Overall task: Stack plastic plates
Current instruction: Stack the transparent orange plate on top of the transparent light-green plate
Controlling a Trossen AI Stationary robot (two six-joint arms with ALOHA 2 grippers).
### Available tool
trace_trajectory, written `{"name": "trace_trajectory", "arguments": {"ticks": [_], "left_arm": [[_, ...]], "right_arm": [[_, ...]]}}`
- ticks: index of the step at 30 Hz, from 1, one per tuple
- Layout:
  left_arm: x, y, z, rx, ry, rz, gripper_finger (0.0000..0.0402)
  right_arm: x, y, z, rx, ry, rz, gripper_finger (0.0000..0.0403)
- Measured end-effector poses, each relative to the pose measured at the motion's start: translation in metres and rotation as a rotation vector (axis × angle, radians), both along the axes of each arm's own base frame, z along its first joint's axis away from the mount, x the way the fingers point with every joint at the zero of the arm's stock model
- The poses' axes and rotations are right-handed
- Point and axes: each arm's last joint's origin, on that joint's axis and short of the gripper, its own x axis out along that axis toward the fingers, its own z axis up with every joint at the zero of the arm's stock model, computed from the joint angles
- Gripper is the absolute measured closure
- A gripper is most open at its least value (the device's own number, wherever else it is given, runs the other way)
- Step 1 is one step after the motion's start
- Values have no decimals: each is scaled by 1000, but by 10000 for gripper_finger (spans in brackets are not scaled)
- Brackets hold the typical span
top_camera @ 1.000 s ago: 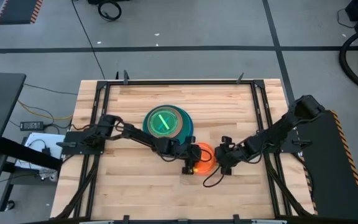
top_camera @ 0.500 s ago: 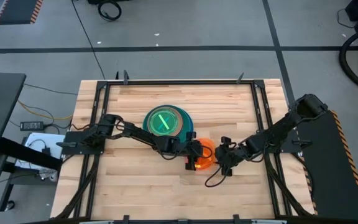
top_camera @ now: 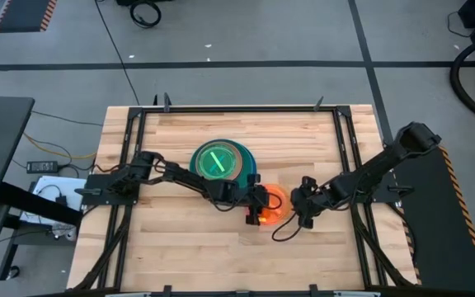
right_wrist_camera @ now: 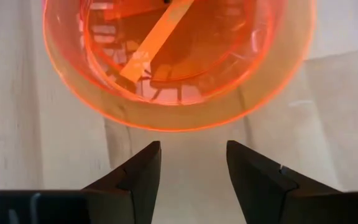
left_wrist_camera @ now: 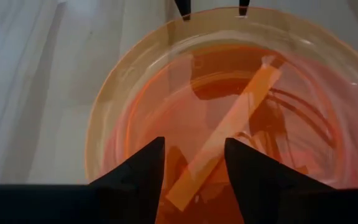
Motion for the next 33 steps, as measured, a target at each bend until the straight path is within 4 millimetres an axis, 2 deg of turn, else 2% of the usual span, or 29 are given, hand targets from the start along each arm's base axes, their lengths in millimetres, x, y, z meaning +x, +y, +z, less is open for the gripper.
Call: {"name": "trace_trajectory", "arguments": {"ticks": [11, 21, 33], "left_arm": [[1, 14, -1, 74, 33, -33, 226], [2, 30, -1, 67, 33, 7, 226], [2, 29, -1, 37, 30, 33, 226]], "right_arm": [[-6, -3, 11, -85, -57, -29, 212], [-15, 0, 25, -110, -137, -27, 212], [-20, 2, 24, -89, -103, -18, 212]]}}
